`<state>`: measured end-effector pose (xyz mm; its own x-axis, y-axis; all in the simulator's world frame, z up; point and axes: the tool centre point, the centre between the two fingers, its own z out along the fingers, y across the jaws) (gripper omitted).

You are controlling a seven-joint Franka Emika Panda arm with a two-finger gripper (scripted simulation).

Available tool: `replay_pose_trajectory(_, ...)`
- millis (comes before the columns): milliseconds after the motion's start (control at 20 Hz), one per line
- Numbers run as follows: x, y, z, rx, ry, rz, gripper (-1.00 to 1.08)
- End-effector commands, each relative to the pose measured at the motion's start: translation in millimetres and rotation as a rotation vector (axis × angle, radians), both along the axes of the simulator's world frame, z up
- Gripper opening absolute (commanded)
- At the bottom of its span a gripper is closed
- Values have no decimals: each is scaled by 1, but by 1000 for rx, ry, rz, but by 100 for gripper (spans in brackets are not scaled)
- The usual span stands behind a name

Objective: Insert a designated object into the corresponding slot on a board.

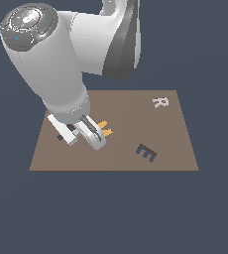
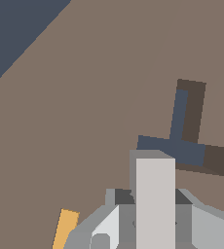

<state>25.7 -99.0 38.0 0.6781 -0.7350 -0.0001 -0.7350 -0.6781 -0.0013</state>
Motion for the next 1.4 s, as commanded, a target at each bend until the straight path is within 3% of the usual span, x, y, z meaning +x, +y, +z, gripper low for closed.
replay_pose_trajectory(0, 5, -20, 1, 1, 0, -54, -100)
replay_pose_trajectory(350, 9, -52, 2, 0, 0, -138, -100)
replay_pose_trajectory(850, 8, -54, -8, 0, 1, -143, -100)
replay_pose_trajectory(900, 8, -54, -8, 0, 1, -143, 100)
replay_pose_trajectory(1350, 8, -54, -8, 0, 1, -143, 100)
